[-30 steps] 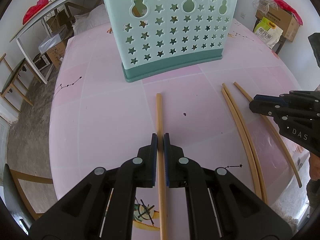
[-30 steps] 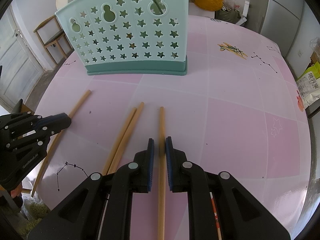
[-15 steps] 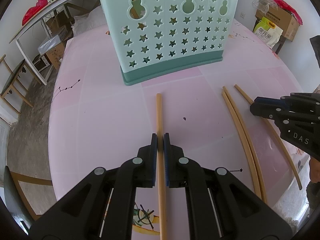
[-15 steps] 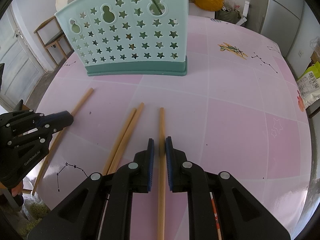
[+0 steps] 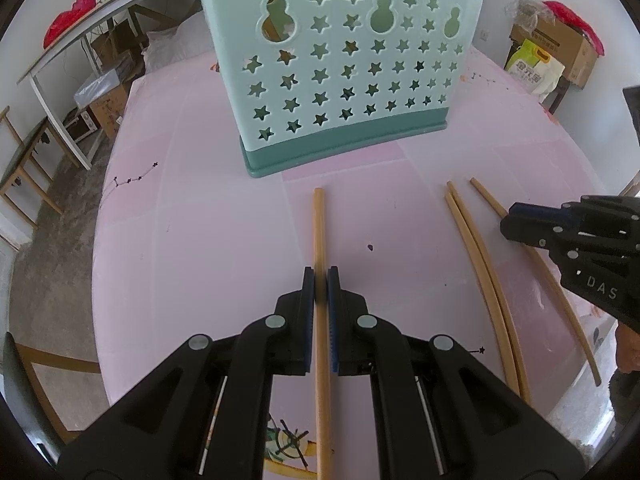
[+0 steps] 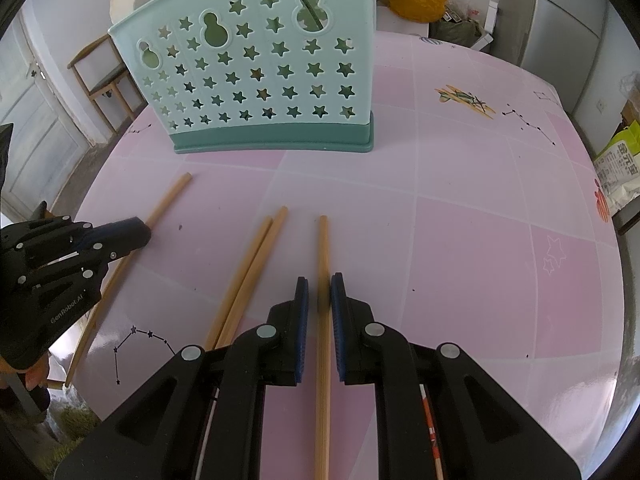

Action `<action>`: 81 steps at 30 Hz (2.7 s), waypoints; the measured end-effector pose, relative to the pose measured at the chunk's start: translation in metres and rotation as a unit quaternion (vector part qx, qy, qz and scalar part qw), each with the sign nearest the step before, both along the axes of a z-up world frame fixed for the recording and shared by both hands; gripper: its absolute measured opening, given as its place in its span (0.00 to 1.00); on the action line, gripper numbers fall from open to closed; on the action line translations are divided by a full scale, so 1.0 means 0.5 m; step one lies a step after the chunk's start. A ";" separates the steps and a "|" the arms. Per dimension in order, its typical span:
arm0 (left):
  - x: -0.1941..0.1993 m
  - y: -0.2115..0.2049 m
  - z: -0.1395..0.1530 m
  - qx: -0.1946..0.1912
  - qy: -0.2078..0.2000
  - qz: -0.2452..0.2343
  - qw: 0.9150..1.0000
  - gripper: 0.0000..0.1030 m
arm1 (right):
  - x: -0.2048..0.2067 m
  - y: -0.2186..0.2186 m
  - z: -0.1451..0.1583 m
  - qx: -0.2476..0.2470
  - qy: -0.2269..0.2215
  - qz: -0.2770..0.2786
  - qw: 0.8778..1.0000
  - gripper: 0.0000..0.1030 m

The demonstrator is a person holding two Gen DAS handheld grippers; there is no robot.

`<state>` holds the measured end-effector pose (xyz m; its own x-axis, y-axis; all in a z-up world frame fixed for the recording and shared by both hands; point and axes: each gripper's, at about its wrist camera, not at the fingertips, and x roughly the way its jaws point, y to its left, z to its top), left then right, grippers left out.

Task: Organize utensils
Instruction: 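Insert the chopstick into the green holder with the left gripper while the right carries its chopstick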

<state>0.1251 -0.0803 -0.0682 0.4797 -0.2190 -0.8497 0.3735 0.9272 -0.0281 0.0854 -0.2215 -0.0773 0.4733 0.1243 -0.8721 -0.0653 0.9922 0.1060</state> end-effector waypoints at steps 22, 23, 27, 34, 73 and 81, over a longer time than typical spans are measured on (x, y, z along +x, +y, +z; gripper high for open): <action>-0.039 0.171 0.283 -0.235 -0.155 0.006 0.960 0.05 | 0.002 -0.032 0.005 0.013 -0.011 -0.030 0.999 0.07; -0.040 0.174 0.293 -0.238 -0.161 0.006 0.958 0.05 | -0.002 -0.035 0.012 0.017 -0.017 -0.033 0.999 0.07; -0.030 0.184 0.344 -0.265 -0.183 0.002 0.947 0.05 | -0.014 -0.050 0.041 0.030 -0.040 -0.042 0.998 0.07; -0.007 0.193 0.462 -0.294 -0.259 -0.010 0.920 0.05 | -0.037 -0.076 0.100 0.041 -0.084 -0.055 0.994 0.06; 0.013 0.212 0.306 -0.288 -0.238 0.054 0.926 0.28 | -0.062 -0.092 0.326 0.075 -0.221 -0.030 0.972 0.06; -0.021 0.221 0.248 -0.262 -0.204 0.057 0.941 0.39 | -0.032 -0.047 0.494 0.119 -0.330 0.051 0.935 0.06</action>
